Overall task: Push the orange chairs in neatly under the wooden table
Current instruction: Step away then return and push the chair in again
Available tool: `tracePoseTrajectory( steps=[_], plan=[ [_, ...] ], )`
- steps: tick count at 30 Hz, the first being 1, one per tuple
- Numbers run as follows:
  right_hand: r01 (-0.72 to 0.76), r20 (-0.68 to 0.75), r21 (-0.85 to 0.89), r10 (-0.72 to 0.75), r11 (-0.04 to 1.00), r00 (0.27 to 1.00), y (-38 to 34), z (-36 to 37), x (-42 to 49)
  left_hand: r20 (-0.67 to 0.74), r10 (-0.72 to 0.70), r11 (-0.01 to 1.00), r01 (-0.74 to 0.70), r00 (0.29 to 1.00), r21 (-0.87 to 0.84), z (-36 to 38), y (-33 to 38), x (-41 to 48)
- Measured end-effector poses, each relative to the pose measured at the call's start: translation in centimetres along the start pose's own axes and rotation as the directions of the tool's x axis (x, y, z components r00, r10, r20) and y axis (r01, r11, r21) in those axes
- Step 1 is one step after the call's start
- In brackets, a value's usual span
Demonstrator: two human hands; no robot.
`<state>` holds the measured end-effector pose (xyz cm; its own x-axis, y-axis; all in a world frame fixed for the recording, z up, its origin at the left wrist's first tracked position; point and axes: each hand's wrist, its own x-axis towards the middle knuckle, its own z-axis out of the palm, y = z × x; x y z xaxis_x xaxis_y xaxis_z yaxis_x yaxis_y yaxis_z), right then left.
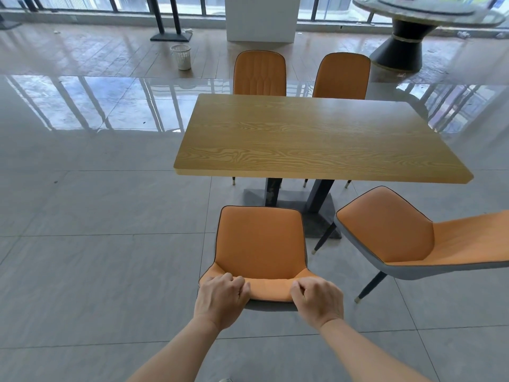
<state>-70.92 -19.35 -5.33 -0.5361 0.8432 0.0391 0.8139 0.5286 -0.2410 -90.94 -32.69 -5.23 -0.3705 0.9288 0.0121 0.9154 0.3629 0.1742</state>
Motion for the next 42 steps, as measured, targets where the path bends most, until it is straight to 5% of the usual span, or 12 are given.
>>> tracePoseTrajectory(
  steps=[19, 26, 31, 42],
  plan=[
    [-0.042, 0.09, 0.016, 0.04, 0.999, 0.995, 1.0, -0.5, 0.1, 0.077, -0.039, 0.997, 0.043, 0.996, -0.058, -1.8, 1.8, -0.8],
    [0.006, 0.205, 0.075, -0.022, 0.997, 0.978, 0.9, -1.5, 0.5, 0.203, -0.128, 0.982, 0.152, 0.971, -0.11, -2.5, 1.8, -0.2],
    [-0.019, 0.337, 0.163, -0.037, 0.987, 0.941, 0.9, -2.5, 1.1, 0.158, -0.149, 0.985, 0.16, 0.976, -0.061, -3.5, 2.1, 0.3],
    [0.064, 0.151, 0.074, -0.074, 0.995, 0.986, 1.2, -5.4, 1.6, 0.112, -0.142, 0.987, 0.132, 0.984, 0.093, -5.9, 3.9, 0.6]
  ],
)
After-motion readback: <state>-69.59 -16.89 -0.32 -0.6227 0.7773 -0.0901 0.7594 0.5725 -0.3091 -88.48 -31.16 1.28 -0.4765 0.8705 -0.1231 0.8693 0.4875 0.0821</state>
